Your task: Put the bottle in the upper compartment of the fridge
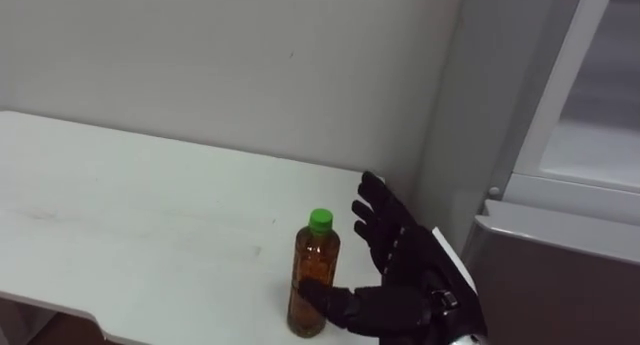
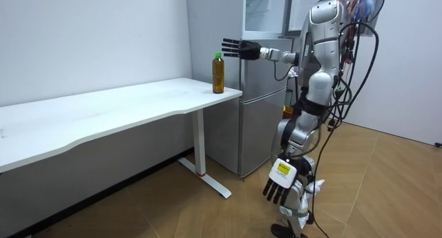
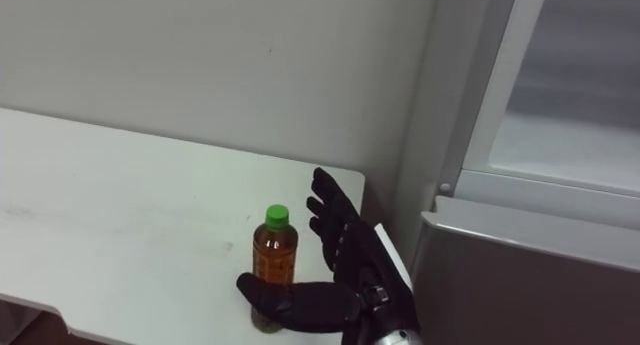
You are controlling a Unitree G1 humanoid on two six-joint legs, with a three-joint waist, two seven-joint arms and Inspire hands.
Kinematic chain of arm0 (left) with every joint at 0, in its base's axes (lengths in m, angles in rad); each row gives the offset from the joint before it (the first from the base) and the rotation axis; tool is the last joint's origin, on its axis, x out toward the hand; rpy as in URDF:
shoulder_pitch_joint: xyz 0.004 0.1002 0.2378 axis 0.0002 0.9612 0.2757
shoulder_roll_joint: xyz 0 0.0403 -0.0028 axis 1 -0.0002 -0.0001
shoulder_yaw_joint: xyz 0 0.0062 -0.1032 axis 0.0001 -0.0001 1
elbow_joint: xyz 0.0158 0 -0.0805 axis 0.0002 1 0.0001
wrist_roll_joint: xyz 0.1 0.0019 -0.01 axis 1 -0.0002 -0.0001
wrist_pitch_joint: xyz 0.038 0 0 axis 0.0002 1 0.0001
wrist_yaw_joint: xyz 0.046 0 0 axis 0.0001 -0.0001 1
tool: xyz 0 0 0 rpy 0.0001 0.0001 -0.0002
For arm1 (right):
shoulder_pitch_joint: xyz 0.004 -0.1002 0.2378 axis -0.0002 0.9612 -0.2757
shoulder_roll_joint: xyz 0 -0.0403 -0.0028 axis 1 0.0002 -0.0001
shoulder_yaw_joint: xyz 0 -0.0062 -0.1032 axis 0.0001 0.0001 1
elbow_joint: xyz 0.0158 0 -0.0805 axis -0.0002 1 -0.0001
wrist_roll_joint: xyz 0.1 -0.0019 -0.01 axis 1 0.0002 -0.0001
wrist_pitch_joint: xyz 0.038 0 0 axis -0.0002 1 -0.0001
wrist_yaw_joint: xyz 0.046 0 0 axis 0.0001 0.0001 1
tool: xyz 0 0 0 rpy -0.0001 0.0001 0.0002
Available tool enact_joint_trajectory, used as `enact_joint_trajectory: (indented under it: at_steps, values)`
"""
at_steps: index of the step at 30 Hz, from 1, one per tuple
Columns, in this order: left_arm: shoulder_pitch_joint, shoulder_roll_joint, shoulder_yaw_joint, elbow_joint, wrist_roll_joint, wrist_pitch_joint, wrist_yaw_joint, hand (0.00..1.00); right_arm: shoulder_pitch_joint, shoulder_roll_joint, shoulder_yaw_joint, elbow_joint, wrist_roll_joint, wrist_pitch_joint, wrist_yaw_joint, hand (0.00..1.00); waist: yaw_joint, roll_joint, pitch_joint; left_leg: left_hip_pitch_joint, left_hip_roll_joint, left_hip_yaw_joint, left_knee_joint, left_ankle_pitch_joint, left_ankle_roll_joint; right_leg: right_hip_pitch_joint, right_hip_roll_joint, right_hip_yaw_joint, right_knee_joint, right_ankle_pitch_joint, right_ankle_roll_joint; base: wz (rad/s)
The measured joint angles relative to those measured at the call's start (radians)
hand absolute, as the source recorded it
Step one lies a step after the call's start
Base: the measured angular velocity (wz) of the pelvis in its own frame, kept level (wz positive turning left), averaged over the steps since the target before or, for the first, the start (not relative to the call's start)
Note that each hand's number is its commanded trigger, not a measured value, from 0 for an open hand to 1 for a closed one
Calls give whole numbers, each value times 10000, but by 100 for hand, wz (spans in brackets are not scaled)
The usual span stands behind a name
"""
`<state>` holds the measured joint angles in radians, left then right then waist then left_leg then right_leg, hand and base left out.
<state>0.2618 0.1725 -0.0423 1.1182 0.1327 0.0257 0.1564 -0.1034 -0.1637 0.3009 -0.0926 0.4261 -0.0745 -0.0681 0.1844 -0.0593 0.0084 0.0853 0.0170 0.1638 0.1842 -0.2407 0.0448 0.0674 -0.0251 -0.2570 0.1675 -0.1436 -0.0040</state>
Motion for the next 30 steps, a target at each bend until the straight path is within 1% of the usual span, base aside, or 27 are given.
enact_joint_trajectory:
  at_steps: [3,4,6,8,9,11,13,14,16,18,20,22,23,24,25,26,28,30]
  values:
    - [19,-64,-2,-22,34,26,9,0,-10,10,4,445,185,0,-299,0,108,18,19,-38,-17,-133,30,0,0,35,-1,-76,-5,-1,1,13]
    - [38,-104,-7,-61,50,101,20,0,-10,13,16,574,187,1,-464,0,155,29,34,-61,-25,-179,40,1,1,38,-2,-149,-5,-1,2,11]
    - [117,-143,-7,-197,54,200,64,0,-19,61,37,754,182,1,-656,0,168,42,46,-101,-38,-281,60,1,2,43,-5,-215,-3,-2,2,15]
    - [165,-156,-7,-313,65,210,86,0,-30,75,99,903,179,2,-858,0,192,43,48,-160,-47,-364,88,2,3,37,-5,-263,-8,-2,4,17]
    - [158,-171,-3,-371,115,212,86,0,-55,84,109,980,147,2,-973,0,194,44,50,-224,-57,-456,134,1,5,29,-17,-389,-11,-2,4,17]
    - [151,-221,1,-392,185,212,87,0,-332,174,111,1349,136,-6,-1196,0,233,68,65,-219,-66,-496,137,9,14,44,-26,-462,-11,-3,4,10]
    - [134,-258,-5,-404,362,187,81,0,-729,200,100,1749,136,-17,-1588,0,409,74,70,-223,-66,-497,145,11,14,44,-25,-503,-16,-3,4,0]
    - [134,-261,-13,-404,364,187,78,0,-806,206,102,1821,134,-35,-1666,0,438,74,70,-228,-67,-512,146,11,14,48,-28,-527,-16,-3,4,5]
    - [149,-263,-16,-406,370,188,67,0,-1106,216,138,2194,106,-223,-1919,0,504,74,70,-230,-69,-546,145,13,17,68,-45,-606,-12,-4,7,6]
    - [168,-262,-16,-403,367,188,61,0,-1282,212,162,2460,42,-330,-2126,0,603,73,69,-231,-77,-592,144,17,22,91,-63,-719,-11,-6,9,6]
    - [188,-259,-13,-404,369,194,11,0,-1314,192,163,2561,39,-347,-2278,0,673,71,68,-239,-95,-689,147,20,28,131,-71,-781,-17,-9,14,15]
    - [242,-260,-1,-444,379,242,-150,0,-1326,169,290,2585,58,-347,-2476,0,737,64,63,-254,-124,-879,150,34,37,177,-90,-901,-15,-14,22,24]
    - [277,-270,-1,-486,380,284,-159,0,-1356,176,317,2631,62,-347,-2475,0,760,59,59,-260,-128,-906,150,35,38,180,-92,-928,-16,-17,26,15]
    - [322,-291,-2,-578,381,390,-177,0,-1467,183,355,2833,67,-347,-2476,0,838,52,55,-273,-131,-947,155,37,38,181,-94,-972,-18,-19,30,9]
    - [357,-294,-1,-654,385,419,-197,0,-1545,182,359,2985,64,-347,-2547,0,962,45,49,-293,-134,-977,164,38,38,183,-96,-1013,-32,-19,30,10]
    - [375,-293,2,-686,386,422,-197,0,-1560,177,359,3039,48,-347,-2593,0,997,38,43,-308,-137,-1014,172,38,38,188,-97,-1028,-43,-18,30,15]
    - [457,-270,3,-795,387,562,-196,0,-1763,221,394,3451,40,-348,-2653,0,1023,-12,8,-375,-164,-1138,217,46,36,241,-95,-1044,-163,-19,30,16]
    - [471,-279,0,-801,387,632,-196,0,-1928,235,413,3780,47,-346,-2763,0,1150,-17,5,-377,-167,-1151,226,56,29,249,-92,-1058,-177,-20,33,3]
